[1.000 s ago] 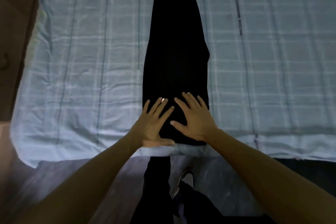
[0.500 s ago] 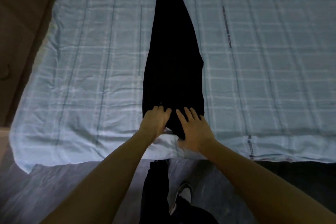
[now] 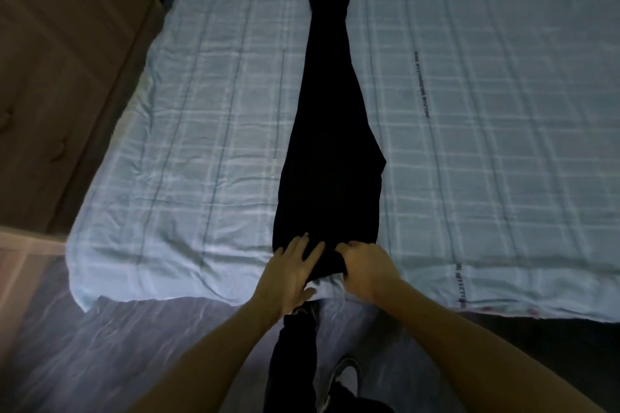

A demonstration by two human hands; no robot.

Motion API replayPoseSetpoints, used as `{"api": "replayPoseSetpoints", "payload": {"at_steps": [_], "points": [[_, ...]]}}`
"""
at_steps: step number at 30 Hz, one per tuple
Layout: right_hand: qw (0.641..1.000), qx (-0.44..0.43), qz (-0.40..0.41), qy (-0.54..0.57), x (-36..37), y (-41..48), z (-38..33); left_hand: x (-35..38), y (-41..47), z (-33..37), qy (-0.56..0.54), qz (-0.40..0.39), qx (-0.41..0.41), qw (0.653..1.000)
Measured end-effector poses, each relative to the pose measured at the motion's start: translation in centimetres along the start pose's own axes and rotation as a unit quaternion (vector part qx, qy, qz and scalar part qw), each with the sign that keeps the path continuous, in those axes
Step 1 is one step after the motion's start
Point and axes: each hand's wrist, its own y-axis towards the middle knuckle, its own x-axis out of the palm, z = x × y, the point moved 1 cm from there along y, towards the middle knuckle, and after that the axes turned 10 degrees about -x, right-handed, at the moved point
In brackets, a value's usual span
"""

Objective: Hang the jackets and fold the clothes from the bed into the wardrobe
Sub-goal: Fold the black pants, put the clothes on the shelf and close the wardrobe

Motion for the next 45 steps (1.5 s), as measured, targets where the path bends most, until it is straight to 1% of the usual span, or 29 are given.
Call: {"api": "replayPoseSetpoints", "payload": {"at_steps": [2, 3, 4, 6, 8, 9, 10, 12, 13, 14, 15, 16, 17, 18, 19, 20, 21, 24, 26, 28, 31, 35, 38, 41, 42, 43, 44, 45], "points": [[1.0, -0.025, -0.003, 0.001, -0.8, 0.2, 0.2, 0.2, 0.0, -0.1, -0.014, 0.048, 0.002, 0.999], [0.999, -0.033, -0.014, 0.002, -1.1, 0.2, 0.3, 0.0, 0.3, -0.1, -0.038, 0.048, 0.005, 0.998], [0.999, -0.039, -0.032, 0.006, -1.4, 0.1, 0.4, -0.5, 0.5, 0.1, -0.073, 0.021, 0.004, 0.997], [0.996, -0.033, -0.08, 0.028, -1.9, -0.1, 0.7, -2.3, 1.3, 0.1, -0.134, -0.079, -0.012, 0.988], [0.991, -0.015, -0.113, 0.064, -2.8, -0.1, 1.1, -4.8, 2.8, 0.1, -0.127, -0.193, -0.002, 0.973], [0.99, -0.007, -0.117, 0.08, -3.8, 0.2, 1.4, -6.2, 4.0, 0.0, -0.115, -0.229, 0.01, 0.966], [0.99, 0.004, -0.115, 0.087, -5.0, 0.9, 1.8, -7.8, 5.4, -0.1, -0.102, -0.245, 0.015, 0.964], [0.993, 0.037, -0.083, 0.072, -8.1, 2.4, 3.0, -11.3, 8.6, -0.6, -0.08, -0.236, -0.005, 0.968], [0.996, 0.06, -0.045, 0.05, -9.7, 3.2, 3.6, -12.9, 10.2, -0.8, -0.077, -0.212, -0.026, 0.974], [0.996, 0.082, 0.02, 0.019, -11.1, 3.9, 4.3, -14.3, 11.5, -1.0, -0.082, -0.161, -0.045, 0.982], [0.989, 0.097, 0.112, -0.015, -12.3, 4.5, 4.9, -15.5, 12.7, -1.3, -0.09, -0.078, -0.064, 0.991], [0.97, 0.103, 0.218, -0.045, -13.0, 5.0, 5.3, -16.3, 13.4, -1.5, -0.1, 0.029, -0.079, 0.991], [0.944, 0.098, 0.308, -0.061, -13.3, 5.4, 5.6, -16.6, 13.8, -1.6, -0.113, 0.138, -0.09, 0.98], [0.926, 0.088, 0.361, -0.065, -12.9, 5.6, 5.8, -16.4, 13.8, -1.8, -0.127, 0.219, -0.091, 0.963], [0.922, 0.076, 0.375, -0.062, -12.3, 5.8, 5.8, -15.6, 13.7, -1.9, -0.135, 0.255, -0.08, 0.954], [0.93, 0.068, 0.358, -0.054, -11.1, 6.0, 5.9, -14.4, 13.4, -2.0, -0.135, 0.247, -0.062, 0.957], [0.943, 0.064, 0.324, -0.045, -9.7, 6.1, 6.0, -12.7, 13.1, -2.1, -0.127, 0.221, -0.042, 0.966], [0.976, 0.052, 0.207, -0.03, -5.1, 6.5, 6.3, -7.0, 11.8, -2.8, -0.101, 0.115, -0.033, 0.988], [0.989, 0.037, 0.139, -0.032, -2.9, 7.0, 6.5, -3.8, 11.3, -3.2, -0.073, 0.071, -0.029, 0.994], [0.992, 0.042, 0.103, -0.052, -1.6, 7.7, 6.8, -2.1, 11.4, -3.3, -0.031, 0.054, -0.036, 0.997], [0.991, 0.059, 0.094, -0.072, -0.2, 8.9, 7.5, -1.0, 12.8, -3.7, 0.006, 0.085, -0.056, 0.995], [0.986, 0.094, 0.105, -0.085, 1.0, 10.9, 7.9, -0.4, 14.9, -4.3, 0.024, 0.076, -0.052, 0.995], [0.989, 0.088, 0.095, -0.072, 0.3, 11.8, 8.0, -1.1, 15.6, -4.3, 0.048, 0.035, -0.049, 0.997], [0.989, 0.091, 0.095, -0.062, -1.5, 10.9, 7.5, -2.9, 15.7, -4.1, 0.033, -0.018, -0.035, 0.999], [0.991, 0.09, 0.08, -0.055, -2.1, 10.2, 6.9, -3.8, 15.2, -3.9, 0.027, -0.041, -0.025, 0.998], [0.994, 0.087, 0.045, -0.046, -2.7, 9.4, 6.1, -4.8, 14.5, -3.6, 0.023, -0.083, -0.018, 0.996], [0.996, 0.08, -0.007, -0.038, -3.1, 8.5, 5.2, -5.8, 13.6, -3.1, 0.018, -0.146, -0.017, 0.989], [0.995, 0.07, -0.066, -0.023, -3.6, 7.6, 4.4, -6.7, 12.8, -2.6, 0.008, -0.222, -0.023, 0.975]]}}
